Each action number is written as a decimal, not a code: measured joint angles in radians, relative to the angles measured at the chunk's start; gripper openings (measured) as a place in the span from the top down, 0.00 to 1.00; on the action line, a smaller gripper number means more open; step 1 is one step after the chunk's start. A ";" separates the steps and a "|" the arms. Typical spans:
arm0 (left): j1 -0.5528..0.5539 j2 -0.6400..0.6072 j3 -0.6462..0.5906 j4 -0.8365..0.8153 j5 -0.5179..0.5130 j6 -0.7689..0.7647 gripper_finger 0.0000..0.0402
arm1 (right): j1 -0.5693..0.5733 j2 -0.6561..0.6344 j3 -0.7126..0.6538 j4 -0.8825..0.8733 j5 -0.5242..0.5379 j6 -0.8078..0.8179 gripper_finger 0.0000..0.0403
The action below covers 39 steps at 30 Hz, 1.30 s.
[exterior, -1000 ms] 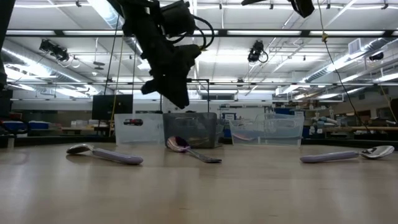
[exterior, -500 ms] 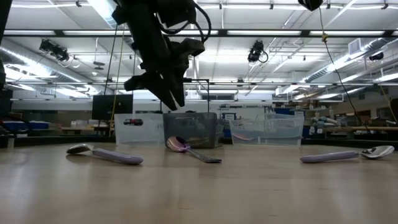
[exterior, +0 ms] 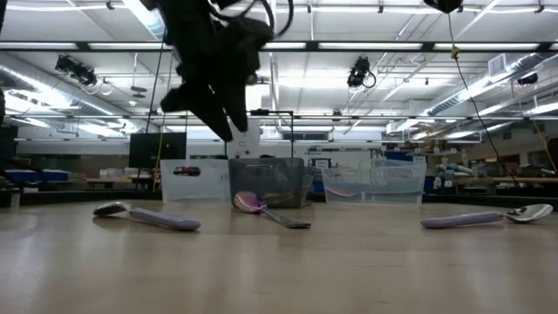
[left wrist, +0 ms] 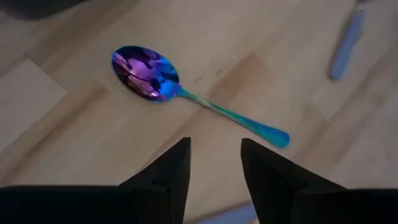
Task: Sort silverware by color (type)
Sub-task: Put the blue spoon into the right transparent bin
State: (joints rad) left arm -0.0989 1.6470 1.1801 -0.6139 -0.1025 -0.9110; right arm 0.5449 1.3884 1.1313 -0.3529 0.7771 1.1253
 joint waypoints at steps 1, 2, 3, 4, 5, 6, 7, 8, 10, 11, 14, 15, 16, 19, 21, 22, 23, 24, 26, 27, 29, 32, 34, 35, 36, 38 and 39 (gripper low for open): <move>-0.011 -0.015 0.000 -0.010 -0.012 0.002 0.63 | -0.008 0.000 0.000 -0.002 -0.013 -0.002 0.61; -0.021 -0.034 0.000 -0.027 -0.029 0.002 0.64 | -0.018 0.000 0.000 -0.002 -0.026 -0.004 0.61; -0.032 -0.052 0.000 -0.045 -0.046 0.004 0.64 | -0.029 0.000 0.000 -0.002 -0.041 -0.012 0.61; -0.041 -0.071 0.000 -0.049 -0.063 0.006 0.64 | -0.042 0.000 0.000 -0.002 -0.055 -0.023 0.61; -0.051 -0.090 0.000 -0.056 -0.079 0.007 0.64 | -0.055 0.000 0.000 -0.002 -0.070 -0.028 0.61; -0.060 -0.107 0.000 -0.073 -0.093 0.008 0.64 | -0.068 0.000 0.000 -0.002 -0.082 -0.037 0.61; -0.069 -0.125 0.000 -0.077 -0.106 0.014 0.64 | -0.081 0.000 0.000 -0.002 -0.091 -0.048 0.61; -0.078 -0.143 0.000 -0.074 -0.113 0.025 0.64 | -0.093 0.000 0.000 -0.001 -0.094 -0.058 0.61; -0.093 -0.176 0.000 -0.079 -0.122 0.031 0.64 | -0.116 0.000 0.000 0.005 -0.094 -0.078 0.61; -0.102 -0.193 0.000 -0.081 -0.122 0.031 0.64 | -0.126 0.000 0.000 0.011 -0.093 -0.086 0.61; -0.129 -0.246 0.000 -0.076 -0.123 0.048 0.64 | -0.158 0.000 0.000 0.034 -0.091 -0.114 0.61; -0.139 -0.263 0.000 -0.071 -0.123 0.064 0.64 | -0.166 0.000 0.000 0.038 -0.090 -0.127 0.61; -0.149 -0.280 0.000 -0.071 -0.123 0.085 0.64 | -0.173 0.000 0.000 0.045 -0.089 -0.146 0.61; -0.174 -0.329 0.000 -0.058 -0.123 0.125 0.64 | -0.194 0.000 0.000 0.094 -0.091 -0.192 0.61; -0.190 -0.367 0.000 -0.057 -0.122 0.162 0.64 | -0.208 0.000 0.000 0.130 -0.092 -0.197 0.61; -0.196 -0.385 0.000 -0.046 -0.122 0.184 0.64 | -0.214 0.000 0.000 0.148 -0.091 -0.200 0.61; -0.199 -0.401 0.002 -0.030 -0.122 0.206 0.64 | -0.222 0.000 0.000 0.167 -0.090 -0.209 0.61; -0.199 -0.417 0.002 -0.028 -0.122 0.230 0.64 | -0.233 0.000 0.000 0.188 -0.090 -0.213 0.61; -0.201 -0.445 0.002 -0.036 -0.122 0.267 0.64 | -0.260 0.000 0.000 0.230 -0.095 -0.208 0.61; -0.201 -0.457 0.002 -0.035 -0.123 0.278 0.64 | -0.275 0.000 0.000 0.248 -0.097 -0.206 0.61; -0.197 -0.474 0.002 -0.044 -0.122 0.298 0.64 | -0.306 0.000 0.000 0.301 -0.098 -0.221 0.61; -0.189 -0.487 0.002 -0.047 -0.122 0.299 0.64 | -0.351 0.000 0.000 0.372 -0.097 -0.288 0.61; -0.189 -0.490 0.001 -0.069 -0.122 0.266 0.64 | -0.381 0.000 0.000 0.402 -0.098 -0.326 0.61; -0.193 -0.494 0.000 -0.080 -0.122 0.254 0.64 | -0.395 0.000 0.000 0.422 -0.098 -0.346 0.61; -0.196 -0.497 0.000 -0.083 -0.122 0.239 0.64 | -0.409 0.000 0.000 0.442 -0.098 -0.369 0.61; -0.198 -0.499 0.000 -0.077 -0.123 0.240 0.64 | -0.436 0.000 0.000 0.468 -0.098 -0.428 0.61; -0.199 -0.504 0.000 -0.080 -0.122 0.250 0.64 | -0.450 0.000 0.000 0.477 -0.098 -0.457 0.61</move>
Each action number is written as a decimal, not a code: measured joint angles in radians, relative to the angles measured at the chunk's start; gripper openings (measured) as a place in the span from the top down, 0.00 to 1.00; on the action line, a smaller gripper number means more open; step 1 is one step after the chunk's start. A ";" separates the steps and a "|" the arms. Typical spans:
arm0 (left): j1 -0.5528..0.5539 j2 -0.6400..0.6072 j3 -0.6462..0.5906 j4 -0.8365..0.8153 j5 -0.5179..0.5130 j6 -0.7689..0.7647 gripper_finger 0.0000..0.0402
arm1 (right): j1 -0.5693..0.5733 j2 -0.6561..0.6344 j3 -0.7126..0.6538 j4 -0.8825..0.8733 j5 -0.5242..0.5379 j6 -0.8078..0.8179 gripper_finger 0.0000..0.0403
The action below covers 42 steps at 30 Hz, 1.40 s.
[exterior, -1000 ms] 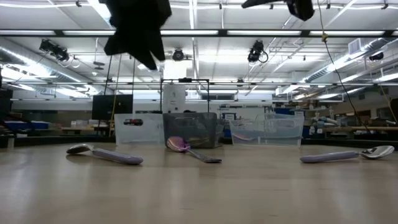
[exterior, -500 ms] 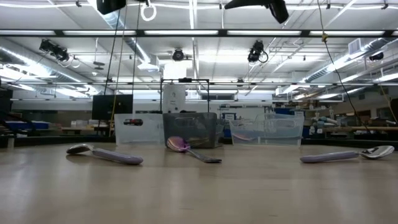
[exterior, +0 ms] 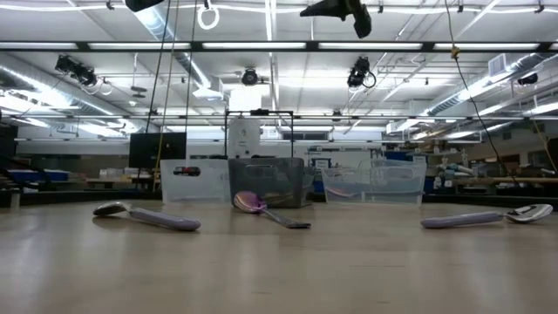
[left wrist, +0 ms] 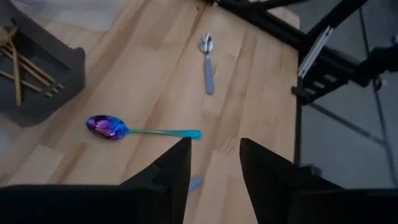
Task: Sort silverware by color (type)
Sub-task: Put the blue spoon into the right transparent bin
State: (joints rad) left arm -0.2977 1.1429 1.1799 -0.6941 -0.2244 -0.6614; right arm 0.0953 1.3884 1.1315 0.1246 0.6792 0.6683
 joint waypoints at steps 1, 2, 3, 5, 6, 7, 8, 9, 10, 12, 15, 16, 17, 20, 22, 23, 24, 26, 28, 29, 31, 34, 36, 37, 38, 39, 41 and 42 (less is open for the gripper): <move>0.000 -0.005 0.000 -0.004 0.000 0.017 0.64 | -0.014 0.000 0.000 0.005 0.000 -0.025 0.61; 0.001 -0.010 0.000 0.001 -0.001 0.023 0.64 | -0.030 0.000 0.000 0.009 -0.001 -0.047 0.61; 0.007 -0.014 0.002 0.007 -0.004 0.026 0.64 | -0.046 0.000 0.000 0.010 -0.011 -0.066 0.61; 0.015 -0.023 0.001 0.004 -0.009 0.029 0.64 | -0.081 0.000 0.000 0.010 -0.071 -0.097 0.61; 0.019 -0.025 0.000 0.015 -0.011 0.029 0.64 | -0.097 0.000 0.000 0.010 -0.120 -0.104 0.61; 0.022 -0.026 0.001 0.029 -0.017 0.032 0.64 | -0.113 0.000 0.000 0.010 -0.169 -0.111 0.61; 0.024 -0.028 0.001 0.039 -0.027 0.041 0.64 | -0.129 0.000 0.000 0.008 -0.221 -0.118 0.61; 0.024 -0.032 0.000 0.040 -0.037 0.047 0.64 | -0.140 0.000 0.000 0.004 -0.270 -0.125 0.61; 0.024 -0.034 0.000 0.044 -0.055 0.051 0.64 | -0.149 0.000 0.000 -0.004 -0.313 -0.134 0.61; 0.025 -0.035 0.001 0.063 -0.106 0.051 0.64 | -0.161 0.000 0.000 -0.028 -0.370 -0.168 0.61; 0.026 -0.034 0.000 0.077 -0.189 0.036 0.64 | -0.171 0.001 0.000 -0.035 -0.414 -0.262 0.61; 0.026 -0.034 0.001 0.094 -0.217 0.022 0.64 | -0.172 0.001 0.000 -0.041 -0.425 -0.295 0.61; 0.026 -0.034 0.001 0.113 -0.241 0.012 0.64 | -0.175 0.001 0.000 -0.053 -0.436 -0.322 0.61; 0.026 -0.032 0.001 0.204 -0.281 0.012 0.64 | -0.182 0.001 0.000 -0.088 -0.490 -0.363 0.61; 0.025 -0.031 0.001 0.277 -0.289 0.039 0.64 | -0.183 0.001 0.000 -0.109 -0.534 -0.381 0.61; 0.025 -0.031 0.001 0.317 -0.294 0.050 0.64 | -0.183 0.001 0.000 -0.120 -0.549 -0.389 0.61; 0.026 -0.031 0.000 0.356 -0.298 0.068 0.64 | -0.180 0.001 0.000 -0.129 -0.558 -0.395 0.61; 0.024 -0.031 0.001 0.432 -0.299 0.104 0.64 | -0.170 0.001 0.000 -0.148 -0.561 -0.403 0.62; 0.013 -0.031 0.001 0.481 -0.300 0.149 0.64 | -0.157 0.001 0.000 -0.161 -0.548 -0.403 0.63; 0.007 -0.031 0.001 0.494 -0.300 0.170 0.64 | -0.150 0.001 0.000 -0.164 -0.535 -0.403 0.63; -0.005 -0.031 0.001 0.496 -0.299 0.194 0.64 | -0.133 0.000 0.000 -0.168 -0.496 -0.403 0.64; -0.030 -0.032 0.001 0.456 -0.299 0.191 0.64 | -0.104 0.013 0.000 -0.164 -0.403 -0.389 0.66; -0.050 -0.033 0.001 0.408 -0.299 0.167 0.64 | -0.081 0.029 0.000 -0.171 -0.353 -0.351 0.67; -0.059 -0.033 0.001 0.384 -0.299 0.148 0.64 | -0.069 0.037 0.000 -0.165 -0.340 -0.326 0.68; -0.068 -0.033 0.001 0.352 -0.299 0.135 0.64 | -0.057 0.049 0.000 -0.173 -0.332 -0.304 0.68; -0.078 -0.033 0.001 0.322 -0.298 0.115 0.64 | -0.045 0.064 0.000 -0.171 -0.330 -0.285 0.69; -0.095 -0.033 0.001 0.269 -0.296 0.060 0.64 | -0.020 0.097 0.000 -0.171 -0.330 -0.249 0.70; -0.103 -0.033 0.001 0.245 -0.295 0.031 0.64 | -0.008 0.113 0.000 -0.166 -0.330 -0.230 0.70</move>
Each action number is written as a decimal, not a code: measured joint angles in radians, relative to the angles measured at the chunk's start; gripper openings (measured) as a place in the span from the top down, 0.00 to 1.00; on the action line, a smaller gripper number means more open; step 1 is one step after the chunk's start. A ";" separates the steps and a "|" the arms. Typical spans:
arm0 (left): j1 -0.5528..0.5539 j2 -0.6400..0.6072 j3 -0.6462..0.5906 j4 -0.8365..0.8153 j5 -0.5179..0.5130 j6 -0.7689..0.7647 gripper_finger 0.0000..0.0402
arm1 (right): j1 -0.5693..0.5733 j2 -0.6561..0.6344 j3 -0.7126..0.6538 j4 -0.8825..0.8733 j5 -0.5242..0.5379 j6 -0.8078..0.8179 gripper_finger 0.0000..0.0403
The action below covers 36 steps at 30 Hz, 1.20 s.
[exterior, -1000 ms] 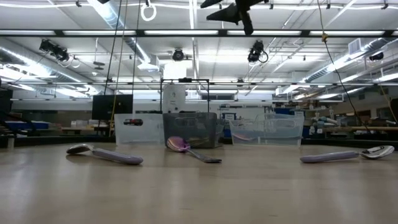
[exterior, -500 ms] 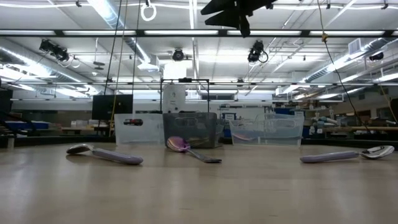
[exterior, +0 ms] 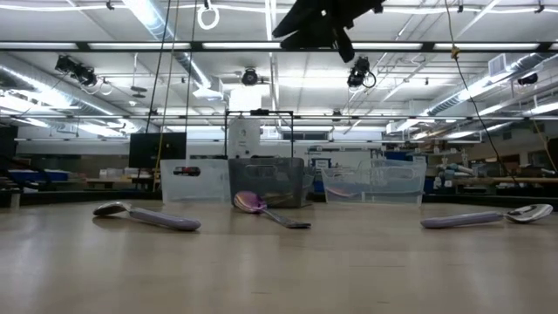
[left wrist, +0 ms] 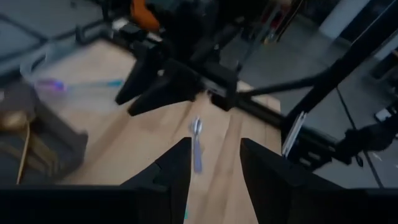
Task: Sort silverware by color (type)
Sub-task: Put the blue spoon into the right transparent bin
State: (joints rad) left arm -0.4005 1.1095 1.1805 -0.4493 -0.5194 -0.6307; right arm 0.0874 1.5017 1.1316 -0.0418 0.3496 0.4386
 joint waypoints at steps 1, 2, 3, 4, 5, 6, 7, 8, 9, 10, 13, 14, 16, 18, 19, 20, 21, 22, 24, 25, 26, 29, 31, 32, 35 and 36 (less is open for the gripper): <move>-0.009 0.000 0.000 -0.024 0.001 -0.026 0.64 | 0.012 0.017 0.000 -0.003 0.003 0.024 0.70; -0.020 0.000 0.000 -0.051 0.002 -0.050 0.64 | 0.022 0.036 0.000 0.004 0.011 0.050 0.70; -0.031 0.000 0.000 -0.076 0.002 -0.073 0.64 | 0.032 0.055 0.000 0.004 0.020 0.080 0.71; -0.044 0.000 0.000 -0.094 0.002 -0.090 0.64 | 0.040 0.074 0.000 -0.001 0.028 0.107 0.71; -0.059 0.000 0.000 -0.109 0.003 -0.101 0.64 | 0.047 0.093 0.000 0.004 0.032 0.134 0.71; -0.076 0.000 0.000 -0.122 0.004 -0.116 0.64 | 0.053 0.111 0.000 0.003 0.036 0.162 0.71; -0.095 0.000 0.000 -0.135 0.004 -0.117 0.64 | 0.058 0.125 0.000 0.001 0.041 0.188 0.71; -0.113 0.000 0.000 -0.143 0.005 -0.114 0.64 | 0.063 0.139 0.000 0.002 0.044 0.211 0.71; -0.131 0.000 0.000 -0.153 0.004 -0.108 0.64 | 0.066 0.152 0.000 0.002 0.046 0.236 0.71; -0.146 0.001 0.000 -0.169 0.004 -0.101 0.64 | 0.068 0.164 0.000 0.004 0.046 0.270 0.71; -0.178 0.003 0.000 -0.188 -0.005 -0.099 0.64 | 0.078 0.189 0.001 0.003 0.039 0.368 0.71; -0.185 0.003 0.000 -0.188 -0.008 -0.098 0.64 | 0.083 0.196 0.006 -0.011 0.035 0.385 0.71; -0.197 0.003 0.000 -0.190 -0.010 -0.090 0.64 | 0.091 0.213 0.033 -0.046 0.033 0.393 0.71; -0.211 0.003 0.000 -0.191 -0.018 -0.083 0.64 | 0.097 0.235 0.076 -0.095 0.031 0.390 0.71; -0.216 0.003 0.000 -0.192 -0.033 -0.083 0.64 | 0.097 0.246 0.097 -0.129 0.025 0.383 0.71; -0.221 0.003 0.000 -0.192 -0.052 -0.083 0.64 | 0.097 0.262 0.124 -0.157 0.022 0.375 0.71; -0.222 0.003 0.000 -0.191 -0.071 -0.083 0.64 | 0.097 0.276 0.152 -0.185 0.015 0.370 0.71; -0.222 0.003 0.000 -0.192 -0.090 -0.083 0.64 | 0.097 0.291 0.178 -0.223 0.015 0.368 0.71; -0.222 0.003 0.000 -0.193 -0.114 -0.083 0.64 | 0.096 0.324 0.231 -0.285 0.016 0.362 0.71; -0.222 0.003 0.000 -0.195 -0.117 -0.081 0.64 | 0.096 0.342 0.256 -0.309 0.016 0.362 0.71; -0.222 0.003 0.000 -0.197 -0.117 -0.080 0.64 | 0.094 0.356 0.276 -0.333 0.016 0.361 0.71; -0.222 0.003 0.000 -0.215 -0.116 -0.090 0.64 | 0.089 0.401 0.324 -0.365 0.015 0.362 0.71; -0.222 0.003 0.000 -0.225 -0.113 -0.104 0.64 | 0.087 0.422 0.341 -0.384 0.015 0.367 0.71; -0.222 0.003 0.000 -0.233 -0.113 -0.115 0.64 | 0.085 0.430 0.345 -0.379 0.013 0.371 0.71; -0.235 0.003 0.001 -0.244 -0.113 -0.134 0.64 | 0.080 0.431 0.342 -0.382 0.011 0.377 0.71; -0.241 0.003 0.000 -0.258 -0.113 -0.144 0.64 | 0.078 0.433 0.343 -0.380 0.015 0.378 0.71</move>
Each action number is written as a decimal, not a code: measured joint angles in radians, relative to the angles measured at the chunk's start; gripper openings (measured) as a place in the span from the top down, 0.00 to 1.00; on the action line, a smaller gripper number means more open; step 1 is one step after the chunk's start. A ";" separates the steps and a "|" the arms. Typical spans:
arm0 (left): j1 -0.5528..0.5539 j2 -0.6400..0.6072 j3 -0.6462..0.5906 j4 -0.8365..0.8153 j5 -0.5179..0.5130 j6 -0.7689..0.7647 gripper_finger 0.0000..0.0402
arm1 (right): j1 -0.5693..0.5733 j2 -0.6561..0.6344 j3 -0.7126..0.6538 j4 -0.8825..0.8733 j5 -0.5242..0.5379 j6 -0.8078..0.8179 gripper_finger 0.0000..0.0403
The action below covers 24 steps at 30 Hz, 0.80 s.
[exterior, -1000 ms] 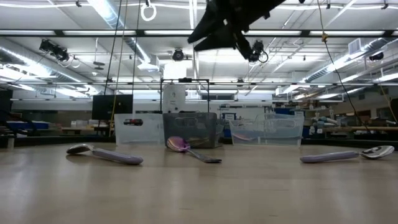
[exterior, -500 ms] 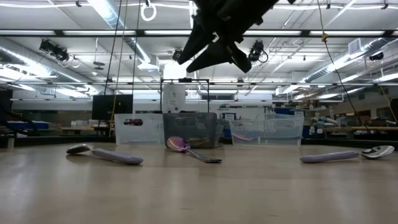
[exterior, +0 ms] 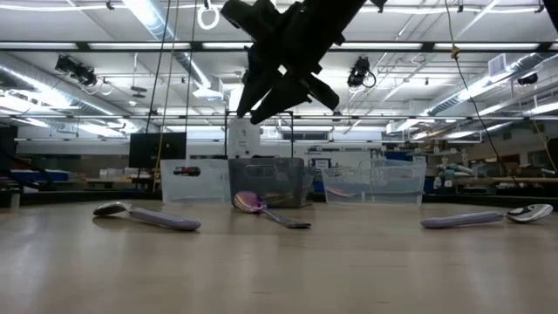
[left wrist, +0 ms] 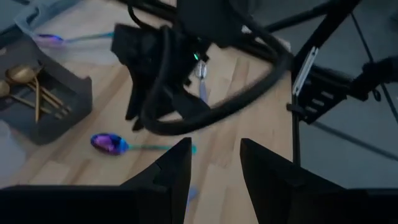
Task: Sort silverware by color (type)
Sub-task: Put the blue spoon into the right transparent bin
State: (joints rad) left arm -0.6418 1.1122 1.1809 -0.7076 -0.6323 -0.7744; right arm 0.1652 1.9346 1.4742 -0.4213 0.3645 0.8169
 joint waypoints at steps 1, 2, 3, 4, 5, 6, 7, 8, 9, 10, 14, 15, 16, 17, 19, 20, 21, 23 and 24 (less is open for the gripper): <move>-0.006 0.000 0.000 -0.013 0.001 -0.007 0.64 | -0.003 0.000 0.000 -0.009 0.001 -0.001 0.71; -0.013 0.000 0.000 -0.028 0.002 -0.022 0.64 | -0.005 0.000 -0.002 -0.017 0.000 -0.004 0.71; -0.019 0.000 0.000 -0.056 0.002 -0.036 0.64 | -0.008 0.000 -0.003 -0.014 0.000 -0.005 0.71; -0.024 0.000 0.000 -0.088 0.002 -0.057 0.64 | -0.010 -0.001 -0.002 -0.007 0.000 -0.005 0.71; -0.030 0.000 0.000 -0.122 0.002 -0.081 0.64 | -0.012 -0.002 -0.002 -0.006 0.001 -0.009 0.71; -0.035 0.000 0.000 -0.158 0.002 -0.112 0.64 | -0.014 -0.003 -0.002 -0.005 0.001 -0.016 0.71; -0.040 0.000 0.000 -0.201 0.002 -0.149 0.64 | -0.015 -0.003 -0.002 -0.002 0.001 -0.026 0.71; -0.045 0.000 0.000 -0.242 0.002 -0.187 0.64 | -0.017 -0.003 -0.002 0.000 0.000 -0.032 0.71; -0.049 0.000 0.000 -0.282 0.002 -0.229 0.64 | -0.017 -0.003 -0.002 -0.001 0.000 -0.032 0.71; -0.053 0.000 0.000 -0.321 0.002 -0.270 0.64 | -0.017 -0.003 -0.002 0.000 0.000 -0.032 0.71; -0.057 0.000 0.000 -0.432 -0.001 -0.393 0.64 | -0.025 0.017 -0.003 -0.005 -0.020 -0.034 0.71; -0.056 0.000 0.000 -0.450 -0.003 -0.404 0.64 | -0.027 0.028 -0.002 0.005 -0.030 -0.033 0.71; -0.056 0.000 0.000 -0.460 -0.004 -0.416 0.64 | -0.031 0.038 -0.001 0.010 -0.046 -0.030 0.71; -0.056 0.000 0.000 -0.466 -0.004 -0.419 0.64 | -0.033 0.049 -0.001 0.002 -0.058 -0.025 0.71; -0.056 0.000 0.000 -0.470 -0.004 -0.419 0.64 | -0.038 0.075 -0.002 0.001 -0.088 -0.020 0.71; -0.056 0.000 0.000 -0.471 -0.003 -0.419 0.64 | -0.038 0.087 -0.002 0.000 -0.099 -0.020 0.71; -0.056 0.000 0.000 -0.472 -0.003 -0.419 0.64 | -0.038 0.098 -0.002 0.000 -0.114 -0.021 0.70; -0.058 0.000 0.000 -0.472 -0.003 -0.420 0.64 | -0.037 0.120 -0.002 0.002 -0.139 -0.032 0.69; -0.061 0.000 0.000 -0.472 -0.003 -0.420 0.64 | -0.037 0.127 -0.002 -0.001 -0.148 -0.032 0.67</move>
State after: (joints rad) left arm -0.7028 1.1122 1.1812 -1.1793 -0.6357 -1.1948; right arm 0.1282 2.0619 1.4723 -0.4228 0.2163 0.7849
